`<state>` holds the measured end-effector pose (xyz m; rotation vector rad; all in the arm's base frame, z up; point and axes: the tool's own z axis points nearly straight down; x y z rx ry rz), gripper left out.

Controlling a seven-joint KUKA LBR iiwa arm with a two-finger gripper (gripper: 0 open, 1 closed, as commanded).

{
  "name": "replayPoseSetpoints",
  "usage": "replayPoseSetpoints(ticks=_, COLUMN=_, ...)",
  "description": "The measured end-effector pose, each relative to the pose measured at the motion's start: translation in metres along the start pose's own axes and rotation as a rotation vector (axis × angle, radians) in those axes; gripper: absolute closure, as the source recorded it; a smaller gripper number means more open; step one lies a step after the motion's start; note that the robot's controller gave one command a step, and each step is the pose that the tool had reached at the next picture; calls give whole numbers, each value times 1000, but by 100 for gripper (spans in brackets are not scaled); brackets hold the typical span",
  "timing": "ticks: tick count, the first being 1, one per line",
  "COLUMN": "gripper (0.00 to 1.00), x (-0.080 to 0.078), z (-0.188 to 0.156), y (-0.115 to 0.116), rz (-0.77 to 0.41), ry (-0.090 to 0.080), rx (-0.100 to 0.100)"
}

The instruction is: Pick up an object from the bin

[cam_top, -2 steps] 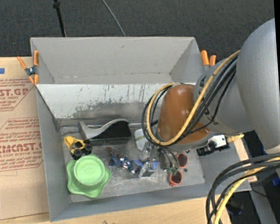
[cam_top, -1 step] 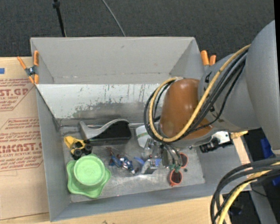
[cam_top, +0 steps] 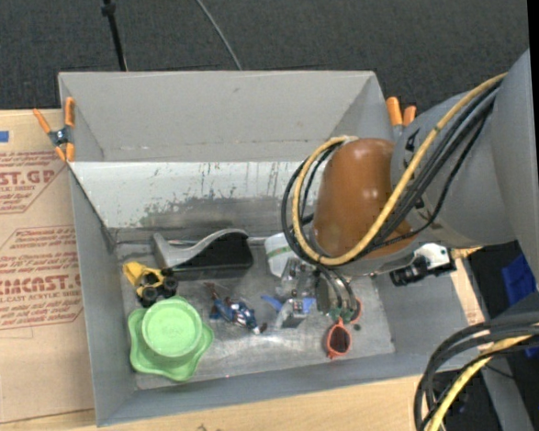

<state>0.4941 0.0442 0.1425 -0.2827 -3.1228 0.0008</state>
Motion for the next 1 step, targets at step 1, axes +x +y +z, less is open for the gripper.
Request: replayPoseSetpoints(ticks=1, gripper=100, x=-1, z=-21, y=0, rz=-1, ry=-5, rx=-1)
